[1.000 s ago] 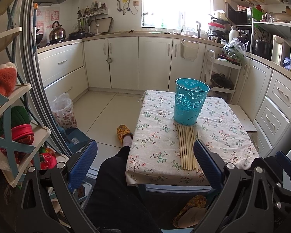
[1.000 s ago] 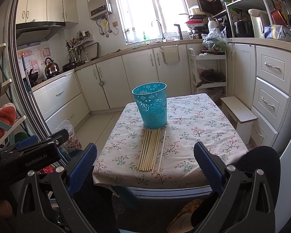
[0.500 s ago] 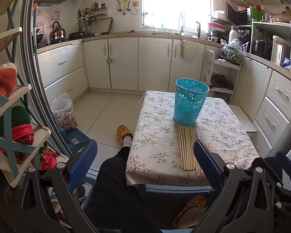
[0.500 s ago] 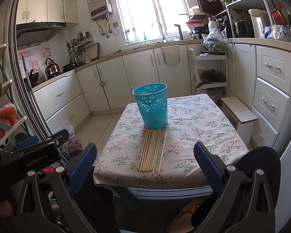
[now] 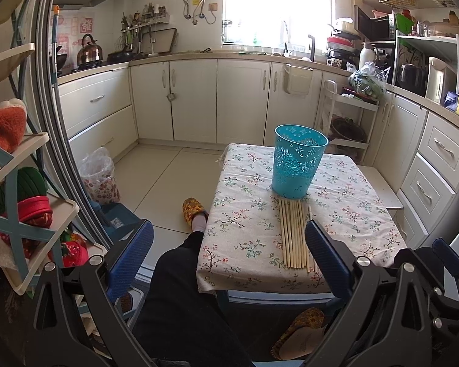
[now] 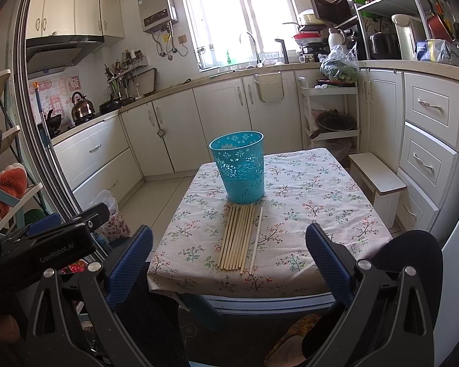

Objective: Organize utensils

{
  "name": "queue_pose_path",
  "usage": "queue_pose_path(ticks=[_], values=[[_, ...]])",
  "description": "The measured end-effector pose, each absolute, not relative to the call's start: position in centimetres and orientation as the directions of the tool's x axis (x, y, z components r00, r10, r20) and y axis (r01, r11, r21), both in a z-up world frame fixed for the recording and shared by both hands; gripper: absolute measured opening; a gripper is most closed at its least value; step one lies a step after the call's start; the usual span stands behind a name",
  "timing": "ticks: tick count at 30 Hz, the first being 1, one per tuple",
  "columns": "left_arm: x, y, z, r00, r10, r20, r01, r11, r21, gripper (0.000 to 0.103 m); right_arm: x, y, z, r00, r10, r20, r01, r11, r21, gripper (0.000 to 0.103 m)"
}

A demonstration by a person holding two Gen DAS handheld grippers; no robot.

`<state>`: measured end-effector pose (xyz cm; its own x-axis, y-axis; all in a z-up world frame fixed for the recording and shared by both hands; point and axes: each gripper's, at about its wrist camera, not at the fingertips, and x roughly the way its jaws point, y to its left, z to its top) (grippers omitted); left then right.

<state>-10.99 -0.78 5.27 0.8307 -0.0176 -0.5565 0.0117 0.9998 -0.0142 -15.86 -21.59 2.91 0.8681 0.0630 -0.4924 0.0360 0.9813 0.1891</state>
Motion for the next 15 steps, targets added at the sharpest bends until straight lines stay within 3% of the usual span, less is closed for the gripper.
queue_pose_path(ticks=[10,15], values=[[-10.2,-0.7,4.8,0.822,-0.041,-0.568,0.029,0.999,-0.029,0.095,-15.5,-21.6,2.8,0.863,0.058,-0.502,0.042,0.982,0.186,0.096],[-6.8,-0.1,2.6,0.78,-0.052,-0.624,0.025,0.998,-0.051,0.095,-13.0,-22.8,1.4,0.824,0.033,-0.565,0.087,0.979,0.185,0.096]])
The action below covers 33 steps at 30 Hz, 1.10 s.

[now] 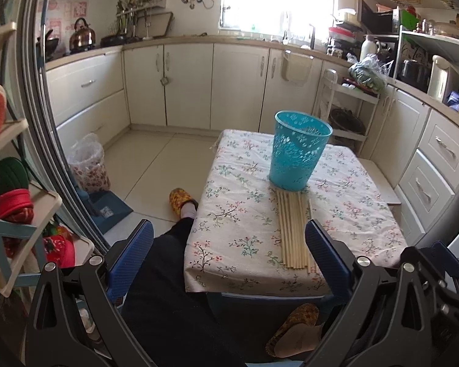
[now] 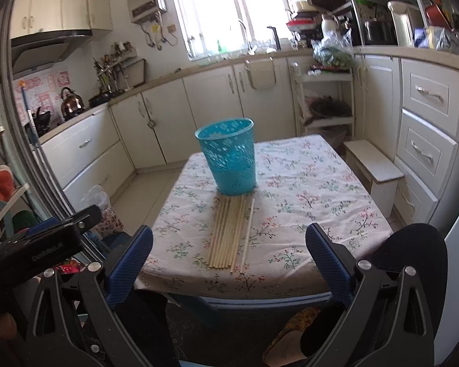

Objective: Organize utensils
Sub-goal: 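Grasp a wooden stick with the left gripper while the right gripper grasps the loose stick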

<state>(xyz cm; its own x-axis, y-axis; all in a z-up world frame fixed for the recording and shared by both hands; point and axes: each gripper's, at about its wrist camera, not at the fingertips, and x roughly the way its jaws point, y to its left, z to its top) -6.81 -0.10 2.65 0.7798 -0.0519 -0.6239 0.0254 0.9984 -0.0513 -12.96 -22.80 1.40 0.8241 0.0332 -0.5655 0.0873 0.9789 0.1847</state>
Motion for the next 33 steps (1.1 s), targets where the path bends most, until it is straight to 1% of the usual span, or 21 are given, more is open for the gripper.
queue_pose_path(ticks=[4,5,6,8,10,12,13,15,19,24,26,27,29,31,33], values=[[-3.7,0.1,0.4,0.743,-0.04,-0.668,0.013,0.999,-0.045,0.095,-8.0,-24.9,-1.7,0.753,0.006,-0.658,0.152,0.971,0.184,0.094],[-3.1,0.1,-0.1,0.735,-0.038,-0.677,0.011,0.999,-0.043,0.095,-6.6,-25.3,-2.6,0.747,0.014,-0.665,0.151,0.97,0.19,0.087],[-2.3,0.0,-0.7,0.725,-0.036,-0.688,0.011,0.999,-0.041,0.095,-5.3,-25.5,-3.3,0.74,0.013,-0.673,0.15,0.972,0.183,0.082],[-0.4,-0.3,-2.0,0.7,-0.037,-0.713,0.014,0.999,-0.039,0.095,-2.5,-25.5,-5.2,0.701,0.0,-0.713,0.133,0.983,0.131,0.064],[1.2,-0.7,-3.0,0.679,-0.047,-0.733,0.021,0.999,-0.044,0.095,0.5,-25.5,-7.5,0.652,0.012,-0.759,0.119,0.986,0.117,0.05],[2.5,-1.1,-4.0,0.663,-0.049,-0.747,0.027,0.999,-0.042,0.095,2.6,-25.6,-9.2,0.614,0.002,-0.789,0.122,0.988,0.097,0.042],[3.0,-1.4,-4.3,0.656,-0.051,-0.753,0.03,0.999,-0.042,0.095,3.4,-25.8,-9.9,0.598,0.005,-0.802,0.126,0.987,0.1,0.036],[4.4,-2.1,-5.4,0.635,-0.056,-0.77,0.037,0.998,-0.042,0.095,5.1,-26.0,-11.1,0.58,0.023,-0.814,0.127,0.985,0.119,0.035],[7.0,-3.7,-6.8,0.608,-0.062,-0.792,0.05,0.998,-0.04,0.095,6.6,-25.5,-12.0,0.56,0.01,-0.829,0.115,0.989,0.09,0.033],[10.3,-6.4,-8.7,0.584,-0.069,-0.809,0.084,0.996,-0.025,0.095,7.7,-25.0,-13.2,0.559,0.004,-0.829,0.062,0.997,0.047,0.02],[11.6,-7.4,-9.5,0.571,-0.074,-0.818,0.097,0.995,-0.023,0.095,8.0,-25.2,-13.1,0.56,0.009,-0.828,0.033,0.999,0.033,0.011],[12.0,-7.6,-9.9,0.567,-0.081,-0.82,0.103,0.994,-0.027,0.095,8.2,-25.6,-13.0,0.558,0.017,-0.83,0.017,0.999,0.032,0.01],[13.6,-8.5,-10.9,0.552,-0.092,-0.829,0.112,0.993,-0.036,0.095,8.7,-26.5,-13.0,0.556,0.024,-0.831,-0.005,1.0,0.026,0.009],[14.8,-9.4,-11.7,0.535,-0.093,-0.84,0.117,0.993,-0.035,0.09,9.0,-27.4,-13.0,0.554,0.04,-0.832,-0.019,0.999,0.036,0.009],[15.6,-9.8,-12.4,0.525,-0.089,-0.846,0.121,0.992,-0.03,0.087,9.0,-28.1,-13.2,0.558,0.064,-0.827,-0.016,0.998,0.067,0.009]])
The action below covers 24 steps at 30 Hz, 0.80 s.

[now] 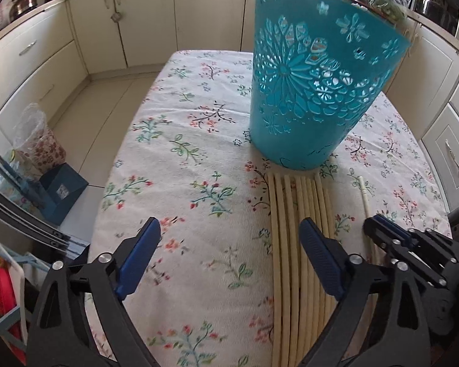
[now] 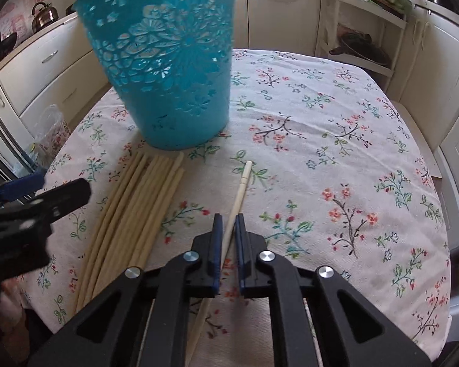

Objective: Organize utensils
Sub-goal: 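Grasp a wooden stick with the left gripper while the right gripper grasps the loose stick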

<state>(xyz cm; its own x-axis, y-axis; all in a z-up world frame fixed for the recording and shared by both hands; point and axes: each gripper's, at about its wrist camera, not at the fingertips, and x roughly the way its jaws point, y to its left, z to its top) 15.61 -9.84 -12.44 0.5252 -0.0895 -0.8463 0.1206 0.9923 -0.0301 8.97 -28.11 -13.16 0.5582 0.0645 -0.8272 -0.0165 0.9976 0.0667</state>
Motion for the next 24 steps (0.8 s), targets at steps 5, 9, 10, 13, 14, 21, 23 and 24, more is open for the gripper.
queue_pose_path(ticks=[5,9,10,13,14,21,23,24], values=[[17.1,-10.6,-14.0,0.502,-0.048,-0.864,0.112,0.994,0.01,0.082,8.7,-28.5,-13.2,0.58,0.087,-0.81,0.0,0.994,0.107,0.009],[17.4,-10.8,-14.5,0.508,-0.019,-0.861,0.106,0.994,0.04,0.082,8.7,-28.9,-13.1,0.576,0.112,-0.81,0.0,0.991,0.137,0.009],[17.4,-10.8,-14.4,0.51,-0.011,-0.86,0.105,0.993,0.049,0.081,8.7,-29.0,-13.1,0.576,0.116,-0.809,-0.001,0.99,0.141,0.009],[17.8,-11.2,-14.6,0.497,-0.002,-0.868,0.115,0.991,0.063,0.075,8.7,-28.9,-13.2,0.575,0.119,-0.81,-0.005,0.99,0.142,0.009],[17.9,-11.5,-14.7,0.498,0.007,-0.867,0.115,0.991,0.074,0.075,8.8,-29.0,-13.1,0.574,0.12,-0.81,-0.007,0.99,0.142,0.009],[18.5,-12.3,-14.4,0.5,-0.032,-0.866,0.162,0.985,0.057,0.05,8.7,-28.9,-13.2,0.573,0.128,-0.809,-0.014,0.989,0.147,0.009],[18.5,-12.8,-14.3,0.499,-0.061,-0.865,0.196,0.98,0.044,0.038,8.7,-28.7,-13.3,0.574,0.122,-0.81,-0.027,0.991,0.131,0.009],[18.4,-13.0,-14.2,0.498,-0.069,-0.864,0.208,0.977,0.042,0.026,8.7,-28.6,-13.3,0.572,0.126,-0.811,-0.035,0.991,0.13,0.009]])
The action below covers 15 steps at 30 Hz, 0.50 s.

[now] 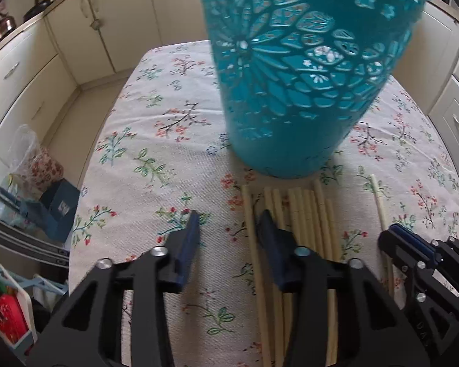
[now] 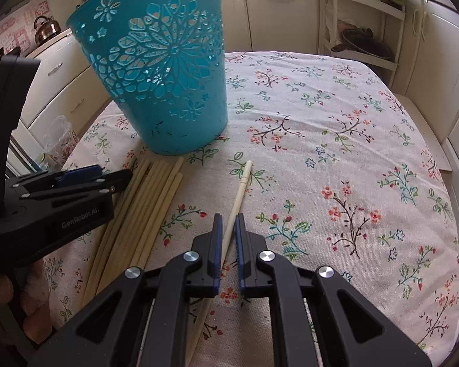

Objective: Organize utensils
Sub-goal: 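Grasp a wooden stick with the left gripper while the right gripper grasps the loose stick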

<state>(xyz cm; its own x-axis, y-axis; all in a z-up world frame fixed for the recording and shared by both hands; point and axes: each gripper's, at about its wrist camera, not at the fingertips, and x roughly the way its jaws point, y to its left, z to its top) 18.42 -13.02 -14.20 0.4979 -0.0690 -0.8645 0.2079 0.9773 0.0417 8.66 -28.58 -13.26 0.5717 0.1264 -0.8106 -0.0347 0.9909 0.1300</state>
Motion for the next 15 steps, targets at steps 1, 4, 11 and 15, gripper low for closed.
queue_pose_path(ticks=[1,4,11,15], values=[[18.4,-13.2,-14.1,0.494,-0.087,-0.865,0.219,0.975,0.028,0.011,8.7,-28.6,-13.3,0.568,0.132,-0.812,-0.04,0.99,0.133,0.009],[18.3,-12.9,-14.0,0.473,-0.109,-0.875,0.219,0.976,-0.003,0.006,8.8,-29.0,-13.3,0.554,0.153,-0.818,-0.044,0.987,0.155,0.009],[19.1,-13.4,-13.8,0.426,-0.098,-0.899,0.258,0.966,0.017,0.005,9.6,-29.1,-13.2,0.538,0.148,-0.83,-0.075,0.989,0.127,0.007],[19.0,-10.9,-12.8,0.435,-0.202,-0.877,0.235,0.966,-0.106,0.004,9.5,-30.0,-13.3,0.543,0.188,-0.818,-0.056,0.981,0.188,0.006]])
